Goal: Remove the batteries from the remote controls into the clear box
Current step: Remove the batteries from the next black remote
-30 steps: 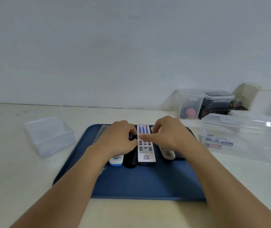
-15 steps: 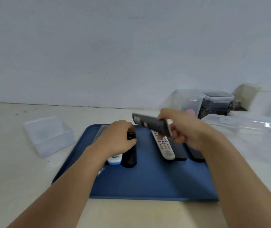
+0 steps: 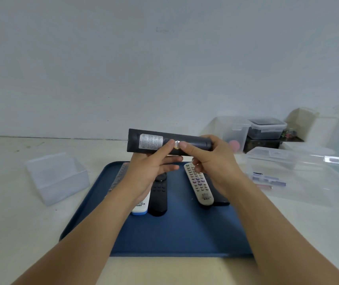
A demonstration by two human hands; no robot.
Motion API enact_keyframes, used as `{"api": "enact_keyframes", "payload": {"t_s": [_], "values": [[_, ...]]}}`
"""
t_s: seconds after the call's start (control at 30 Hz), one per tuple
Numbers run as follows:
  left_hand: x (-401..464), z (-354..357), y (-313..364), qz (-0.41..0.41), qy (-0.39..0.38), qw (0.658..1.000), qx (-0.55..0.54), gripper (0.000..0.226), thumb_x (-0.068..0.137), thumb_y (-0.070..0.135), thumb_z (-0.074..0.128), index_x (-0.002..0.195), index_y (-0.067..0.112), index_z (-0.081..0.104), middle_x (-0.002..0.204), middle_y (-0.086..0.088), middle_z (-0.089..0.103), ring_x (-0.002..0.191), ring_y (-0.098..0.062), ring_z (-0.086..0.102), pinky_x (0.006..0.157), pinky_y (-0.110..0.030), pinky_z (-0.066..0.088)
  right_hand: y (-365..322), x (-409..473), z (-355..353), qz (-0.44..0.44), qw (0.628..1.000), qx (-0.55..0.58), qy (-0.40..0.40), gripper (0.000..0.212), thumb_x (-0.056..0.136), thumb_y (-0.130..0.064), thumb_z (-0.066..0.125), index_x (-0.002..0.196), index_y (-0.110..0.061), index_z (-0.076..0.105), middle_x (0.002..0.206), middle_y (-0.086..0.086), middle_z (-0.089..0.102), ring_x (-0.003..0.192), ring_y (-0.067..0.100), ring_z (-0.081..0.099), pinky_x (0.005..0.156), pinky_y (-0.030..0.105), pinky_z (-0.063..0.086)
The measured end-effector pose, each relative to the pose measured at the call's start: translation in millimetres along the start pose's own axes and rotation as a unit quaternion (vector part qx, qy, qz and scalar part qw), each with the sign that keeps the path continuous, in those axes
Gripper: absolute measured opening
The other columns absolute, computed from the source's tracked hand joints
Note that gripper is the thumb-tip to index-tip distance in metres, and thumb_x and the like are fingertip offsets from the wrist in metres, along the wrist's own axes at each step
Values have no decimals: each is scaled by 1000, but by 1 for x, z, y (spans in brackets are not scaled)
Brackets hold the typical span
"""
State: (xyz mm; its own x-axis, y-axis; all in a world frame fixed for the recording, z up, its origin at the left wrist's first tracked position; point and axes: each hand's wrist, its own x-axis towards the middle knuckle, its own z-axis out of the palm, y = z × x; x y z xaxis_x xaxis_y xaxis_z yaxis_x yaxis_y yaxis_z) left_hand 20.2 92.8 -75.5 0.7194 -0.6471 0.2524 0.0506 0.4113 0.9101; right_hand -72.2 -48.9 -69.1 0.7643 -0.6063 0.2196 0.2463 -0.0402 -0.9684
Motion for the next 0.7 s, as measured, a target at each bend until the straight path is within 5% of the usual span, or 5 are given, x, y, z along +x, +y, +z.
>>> {"api": "enact_keyframes", "payload": {"t_s": [0.23,0.4,0.57,0.63,0.7], "values": [[1,-2,2,-64,-22,992,-109,31,84,32,66,100,8,78,112,-26,73,100,-43,73,73,-37,61,-5,5,-9,4,999,33,30,37,78,-18,84,108,-1,69,71,3,63,49,10,47,44,21,39],[2,-4,-2,-102,-73,984,-130,64,83,47,68,127,1,65,128,-29,66,111,-45,68,78,-40,61,-8,9,-19,10,998,14,59,37,83,-18,80,111,-1,65,79,8,62,49,12,49,41,22,40],[1,-23,15,-210,-291,893,-272,116,71,85,60,147,-1,46,153,-31,42,137,-52,45,99,-56,52,-10,11,-38,85,979,131,-128,27,88,-19,71,109,-1,68,82,5,61,55,10,45,42,18,36],[0,-18,14,-261,-283,889,-248,103,76,77,65,141,-3,54,145,-30,52,124,-50,58,89,-52,59,-8,11,-38,94,980,105,-144,30,85,-16,75,110,-1,69,82,6,65,54,11,49,43,18,40],[-3,-9,6,-269,-228,930,-106,64,89,56,66,124,2,71,121,-21,70,97,-35,73,69,-36,63,-1,10,-30,73,991,0,-110,32,81,-15,80,110,-6,69,83,7,69,57,14,57,47,21,45]]}}
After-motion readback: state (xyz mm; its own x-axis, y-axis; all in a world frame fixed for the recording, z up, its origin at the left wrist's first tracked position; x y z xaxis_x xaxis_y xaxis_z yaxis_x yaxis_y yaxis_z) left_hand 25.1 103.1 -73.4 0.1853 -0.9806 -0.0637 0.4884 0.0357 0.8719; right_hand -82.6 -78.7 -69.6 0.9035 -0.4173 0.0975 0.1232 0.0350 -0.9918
